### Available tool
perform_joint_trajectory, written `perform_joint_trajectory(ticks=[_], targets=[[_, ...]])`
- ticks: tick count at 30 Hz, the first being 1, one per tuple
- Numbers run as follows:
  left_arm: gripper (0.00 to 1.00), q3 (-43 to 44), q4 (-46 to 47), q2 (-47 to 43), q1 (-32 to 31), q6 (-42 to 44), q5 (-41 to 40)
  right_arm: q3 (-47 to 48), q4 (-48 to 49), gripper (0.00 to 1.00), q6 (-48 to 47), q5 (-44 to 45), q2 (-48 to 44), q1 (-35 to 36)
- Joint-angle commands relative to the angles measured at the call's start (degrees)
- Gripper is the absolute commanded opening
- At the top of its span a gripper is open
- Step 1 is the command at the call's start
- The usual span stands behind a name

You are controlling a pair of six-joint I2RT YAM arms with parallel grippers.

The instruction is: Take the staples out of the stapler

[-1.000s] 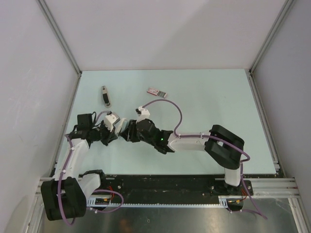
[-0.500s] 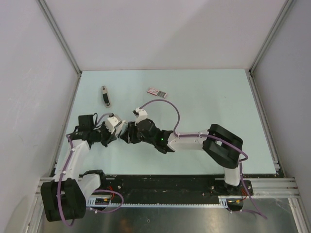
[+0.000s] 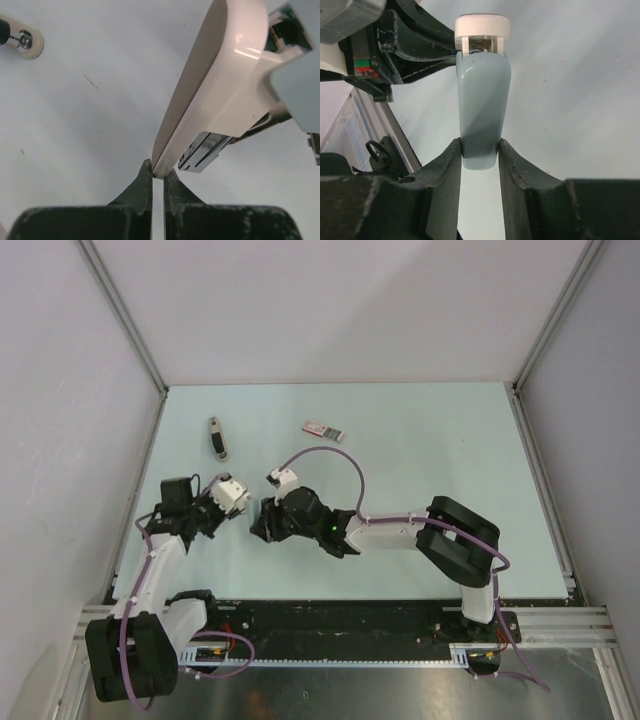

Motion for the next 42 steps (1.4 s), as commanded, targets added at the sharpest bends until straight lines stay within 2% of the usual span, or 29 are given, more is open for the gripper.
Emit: perform_joint_trajectory(ticks=[1, 10, 15, 19, 24, 30, 31, 32, 36, 37, 40, 42], targets=[[0.0, -1.51, 9.78, -4.39, 0.57, 2.02, -6.24, -2.05, -7.6, 0.0, -10.06, -2.37, -1.09, 1.44], [0.0, -2.86, 14.9, -5.47, 0.31, 6.77, -8.45, -2.1, -12.84, 0.0, -21.78, 0.99, -1.91, 2.99], [0.02, -2.55, 13.94, -5.1, -0.1, 5.41, -7.18, -2.03, -11.62, 0.0, -20.56, 1.63, -2.32, 3.1], [0.2, -0.07, 7.09, -5.18, -0.6, 1.62, -0.52, -1.32, -6.14, 0.0, -15.57, 0.36, -2.52, 1.71], [0.29, 5.1, 5.37, -2.0, -0.46, -7.39, 1.38, 2.42, -6.38, 0.0, -14.32, 0.64, -0.96, 0.55], [0.36, 11.74, 6.15, 3.32, 0.03, -20.98, -0.81, 7.58, -14.15, 0.0, -16.7, 3.52, 2.11, 1.51], [0.46, 12.65, 6.26, 3.77, 0.13, -23.11, -1.24, 8.57, -15.25, 0.0, -16.6, 3.74, 3.05, 1.64], [0.52, 13.46, 6.36, 4.13, 0.17, -25.18, -2.11, 9.54, -16.15, 0.0, -16.47, 4.06, 4.01, 1.74], [0.58, 16.55, 6.69, 5.94, 0.17, -31.74, -6.7, 14.58, -19.54, 0.01, -16.08, 5.6, 8.34, 2.49], [0.59, 17.08, 6.66, 6.35, 0.2, -32.7, -7.61, 15.84, -20.23, 0.04, -15.9, 5.79, 9.38, 2.65], [0.6, 17.79, 6.68, 6.59, 0.17, -34.68, -10.55, 20.01, -23.04, 0.27, -15.65, 6.16, 12.0, 2.8], [0.62, 17.71, 6.76, 6.31, 0.21, -35.81, -12.44, 21.83, -24.09, 0.38, -15.94, 6.24, 12.68, 2.7]])
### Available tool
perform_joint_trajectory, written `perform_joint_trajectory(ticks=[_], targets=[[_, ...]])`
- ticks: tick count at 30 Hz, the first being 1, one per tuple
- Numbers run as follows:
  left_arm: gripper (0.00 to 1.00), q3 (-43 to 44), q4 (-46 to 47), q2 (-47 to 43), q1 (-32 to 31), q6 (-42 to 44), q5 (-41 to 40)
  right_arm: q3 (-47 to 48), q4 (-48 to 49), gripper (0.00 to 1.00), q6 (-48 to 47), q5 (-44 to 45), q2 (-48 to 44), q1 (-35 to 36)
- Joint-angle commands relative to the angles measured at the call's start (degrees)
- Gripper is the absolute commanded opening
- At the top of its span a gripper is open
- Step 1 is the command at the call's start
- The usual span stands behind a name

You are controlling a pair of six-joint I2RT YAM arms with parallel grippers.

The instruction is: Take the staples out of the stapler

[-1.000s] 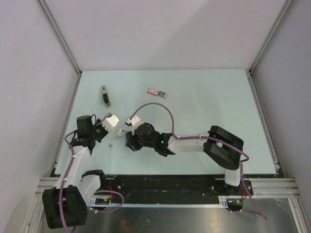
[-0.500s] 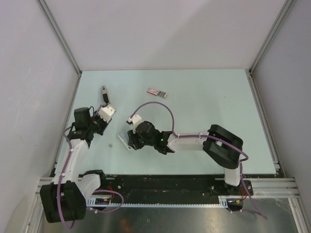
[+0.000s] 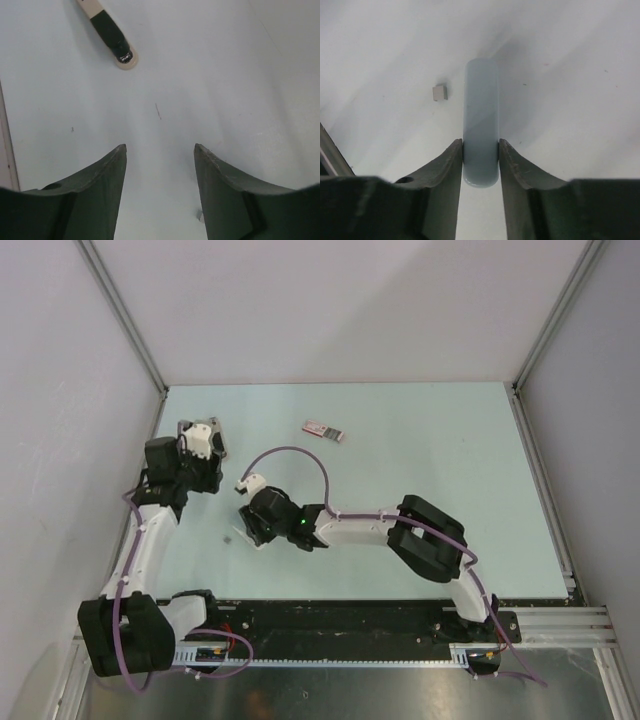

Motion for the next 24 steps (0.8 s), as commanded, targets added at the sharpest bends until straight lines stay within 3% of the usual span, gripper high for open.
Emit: perform_joint_trajectory(ticks=[1, 7, 10, 16, 24], targets=[[0.64, 2.34, 0.86, -0.24, 0.32, -6.97, -5.47, 4.95, -5.05, 0.42, -0.18, 1.1, 1.95, 0.36], [0.75, 5.02, 2.46, 5.2, -0.53, -12.4, -9.97, 4.21, -4.27, 0.7, 0.63, 0.35, -1.26, -0.98], [0.75, 6.45, 4.34, 9.32, -2.6, -15.39, -14.98, 1.41, -1.97, 0.76, 1.62, 0.45, -5.23, -1.5], [0.75, 10.34, 5.61, 17.87, -8.68, -20.39, -22.89, -7.32, 1.7, 0.72, 2.76, 2.3, -16.81, -1.77], [0.75, 18.57, 5.54, 29.12, -9.31, -26.14, -29.45, -17.69, 2.69, 0.67, 2.38, 5.04, -30.72, -2.22]])
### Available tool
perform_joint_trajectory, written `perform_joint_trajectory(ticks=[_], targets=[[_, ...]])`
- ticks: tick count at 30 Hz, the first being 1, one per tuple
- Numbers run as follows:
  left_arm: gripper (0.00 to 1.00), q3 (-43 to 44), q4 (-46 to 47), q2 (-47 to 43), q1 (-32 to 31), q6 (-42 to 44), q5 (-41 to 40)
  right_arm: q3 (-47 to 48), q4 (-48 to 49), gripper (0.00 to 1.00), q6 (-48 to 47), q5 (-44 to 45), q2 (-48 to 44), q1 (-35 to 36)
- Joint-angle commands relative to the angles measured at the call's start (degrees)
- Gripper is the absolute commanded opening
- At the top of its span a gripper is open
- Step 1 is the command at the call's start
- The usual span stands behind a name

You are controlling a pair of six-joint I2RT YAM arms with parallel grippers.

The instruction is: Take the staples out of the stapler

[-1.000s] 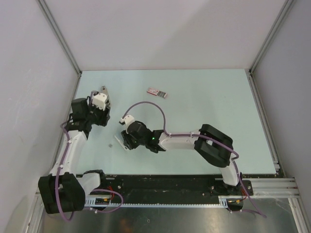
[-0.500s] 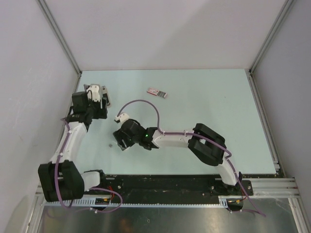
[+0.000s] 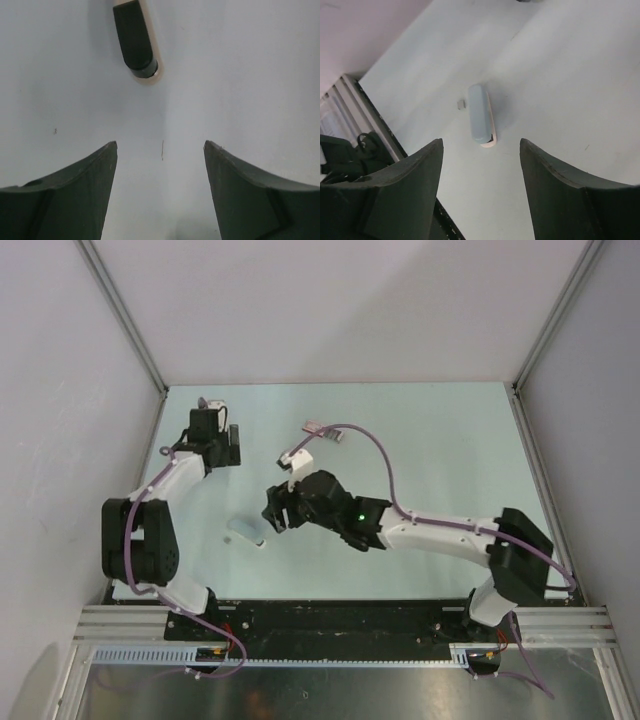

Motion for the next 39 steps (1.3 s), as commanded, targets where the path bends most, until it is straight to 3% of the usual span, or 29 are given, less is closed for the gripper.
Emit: perform_joint_trajectory(ticks=[1, 11, 26, 32, 39], targets=[[0.75, 5.53, 2.01, 3.47, 0.16, -6.39, -7.07, -4.88, 2.27, 0.67, -0.04, 2.89, -7.0, -0.34], [0.75, 12.93, 1.75, 12.68, 0.41, -10.22, -8.53, -14.62, 3.43, 0.65, 1.73, 4.62, -14.54, -1.86], [0.74, 24.64, -0.84, 24.65, 3.01, -12.61, -8.21, -24.2, 7.99, 0.58, 3.66, 4.32, -18.48, -4.91], [0.59, 26.67, -1.01, 28.18, 3.03, -12.44, -6.96, -25.37, 8.73, 0.5, 3.49, 3.07, -18.72, -6.58], [0.23, 28.27, -1.09, 30.03, 3.03, -10.66, -6.24, -27.02, 9.24, 0.35, 2.95, 3.27, -20.14, -7.25]])
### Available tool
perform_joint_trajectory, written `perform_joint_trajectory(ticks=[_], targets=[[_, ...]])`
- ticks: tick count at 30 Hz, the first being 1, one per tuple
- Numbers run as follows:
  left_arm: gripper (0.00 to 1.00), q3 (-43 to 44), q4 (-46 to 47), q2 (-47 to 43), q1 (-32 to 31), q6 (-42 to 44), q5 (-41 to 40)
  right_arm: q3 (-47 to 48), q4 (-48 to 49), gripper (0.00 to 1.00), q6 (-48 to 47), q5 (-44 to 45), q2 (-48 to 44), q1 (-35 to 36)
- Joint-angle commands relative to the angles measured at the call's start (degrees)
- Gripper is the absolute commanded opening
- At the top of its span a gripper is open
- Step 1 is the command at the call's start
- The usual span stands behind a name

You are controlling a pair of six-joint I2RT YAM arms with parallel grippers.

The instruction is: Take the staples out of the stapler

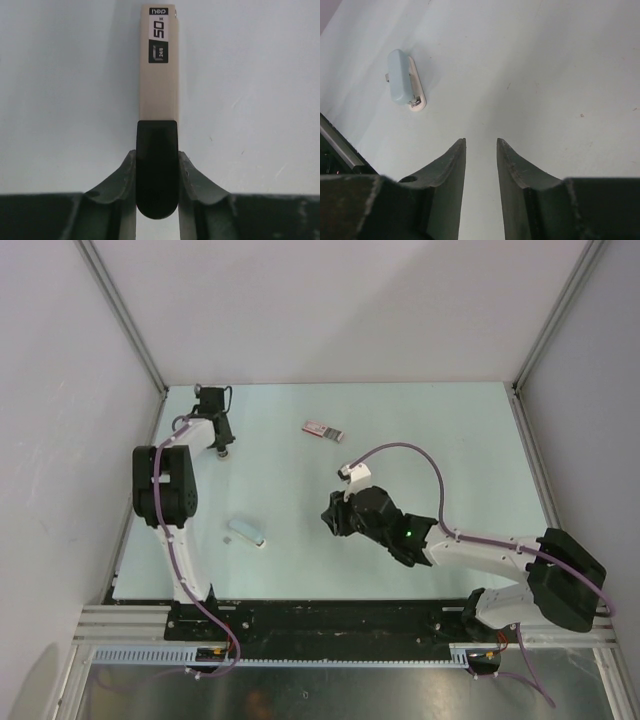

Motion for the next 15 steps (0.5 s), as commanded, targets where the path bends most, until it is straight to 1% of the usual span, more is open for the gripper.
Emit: perform_joint_trajectory(ticks=[1, 3, 6, 11, 15], targets=[[0.19, 3.02, 0.32, 0.81, 0.14, 0.45, 0.47, -1.16, 3.02, 0.34, -0.17, 0.2, -2.72, -0.38], [0.12, 2.56, 0.26, 0.63, 0.14, 0.53, 0.57, -1.52, 2.95, 0.32, -0.31, 0.28, -3.1, -0.41], [0.08, 0.49, 0.25, -0.88, 0.14, 0.38, 1.63, -1.73, 2.51, 0.3, -0.76, 0.34, -3.49, -0.51], [0.08, -6.03, 0.14, -7.2, -1.78, 1.08, 4.63, -1.76, 1.29, 0.3, -2.14, 0.69, -4.09, -1.06], [0.08, -12.71, -0.5, -14.12, -5.99, 2.33, 7.5, -1.88, 0.31, 0.29, -2.99, 0.75, -4.76, -2.38]])
